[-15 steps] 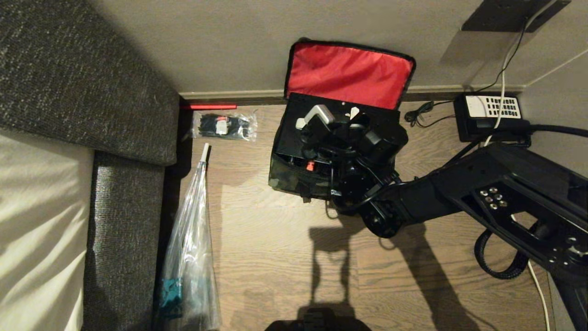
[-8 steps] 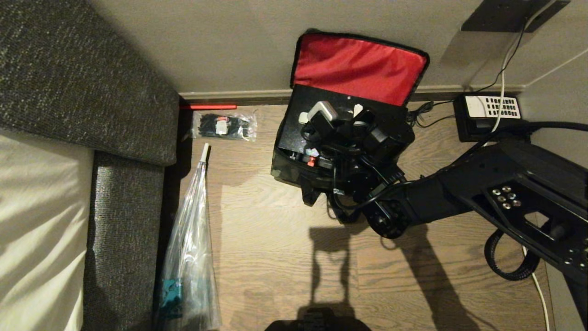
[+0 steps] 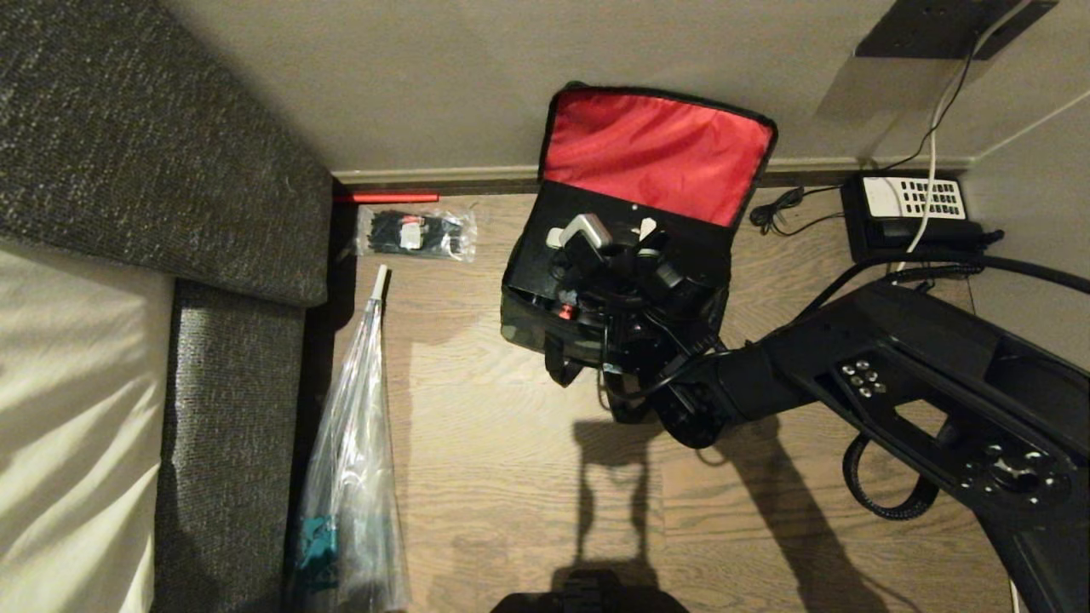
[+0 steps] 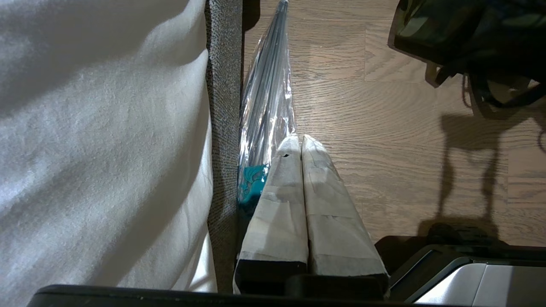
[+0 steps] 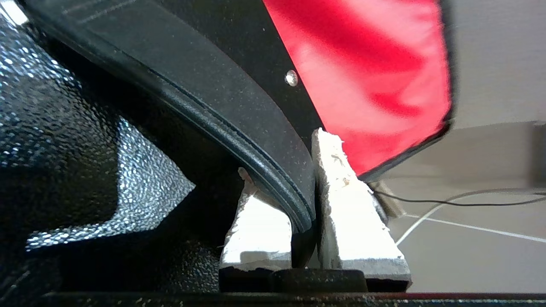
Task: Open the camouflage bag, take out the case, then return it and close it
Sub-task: Lift the black box
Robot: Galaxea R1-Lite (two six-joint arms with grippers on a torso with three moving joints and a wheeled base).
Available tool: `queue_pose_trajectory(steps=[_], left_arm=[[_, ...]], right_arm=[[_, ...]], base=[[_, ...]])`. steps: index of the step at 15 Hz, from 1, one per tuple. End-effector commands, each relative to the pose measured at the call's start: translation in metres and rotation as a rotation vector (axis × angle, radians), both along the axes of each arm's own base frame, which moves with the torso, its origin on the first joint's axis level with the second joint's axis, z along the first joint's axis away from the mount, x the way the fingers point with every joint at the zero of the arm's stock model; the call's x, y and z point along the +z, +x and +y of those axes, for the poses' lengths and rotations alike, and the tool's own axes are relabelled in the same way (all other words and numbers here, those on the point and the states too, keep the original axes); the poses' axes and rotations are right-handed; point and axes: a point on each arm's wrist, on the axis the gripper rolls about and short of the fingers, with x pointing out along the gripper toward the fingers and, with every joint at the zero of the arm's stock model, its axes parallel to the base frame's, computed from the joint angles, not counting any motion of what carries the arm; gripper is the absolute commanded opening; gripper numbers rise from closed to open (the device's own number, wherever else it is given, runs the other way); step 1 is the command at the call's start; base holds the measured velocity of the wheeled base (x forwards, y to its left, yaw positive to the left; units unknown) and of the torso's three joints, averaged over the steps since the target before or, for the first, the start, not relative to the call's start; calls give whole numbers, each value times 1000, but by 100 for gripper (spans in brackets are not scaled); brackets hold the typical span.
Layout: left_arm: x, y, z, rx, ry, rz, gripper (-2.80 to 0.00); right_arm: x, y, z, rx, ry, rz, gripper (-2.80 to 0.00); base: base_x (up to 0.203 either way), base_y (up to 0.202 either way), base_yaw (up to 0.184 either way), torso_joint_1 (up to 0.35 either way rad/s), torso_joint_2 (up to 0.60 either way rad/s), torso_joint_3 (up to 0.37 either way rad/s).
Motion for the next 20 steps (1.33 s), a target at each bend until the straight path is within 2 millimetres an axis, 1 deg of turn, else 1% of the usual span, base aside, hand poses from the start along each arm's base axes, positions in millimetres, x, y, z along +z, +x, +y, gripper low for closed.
queue_pose_trajectory(steps=[1,6,9,12,16,17,20], left_arm=[[0,0,0,1,0,-2,-280],[0,0,0,0,0,-2,-280],[0,0,0,0,0,-2,-280],[0,0,0,1,0,-2,-280],[0,0,0,0,0,-2,-280],[0,0,0,1,0,-2,-280],[0,0,0,0,0,-2,-280]], right_arm=[[-24,8,5,-6,-25,32,-280],[-29,21,7,-18,-27,33,-280],[-27,20,4,-21,-31,39,-280],[-7,11,-2,-19,-26,34,-280],[29,-8,-12,-11,-6,8,-280],[35,-12,-14,-9,-2,2,-280],[41,-22,-16,5,-1,8,-280]], base=[[0,0,0,0,0,0],[0,0,0,0,0,0],[0,0,0,0,0,0],[0,0,0,0,0,0],[0,0,0,0,0,0],[0,0,0,0,0,0],[0,0,0,0,0,0]])
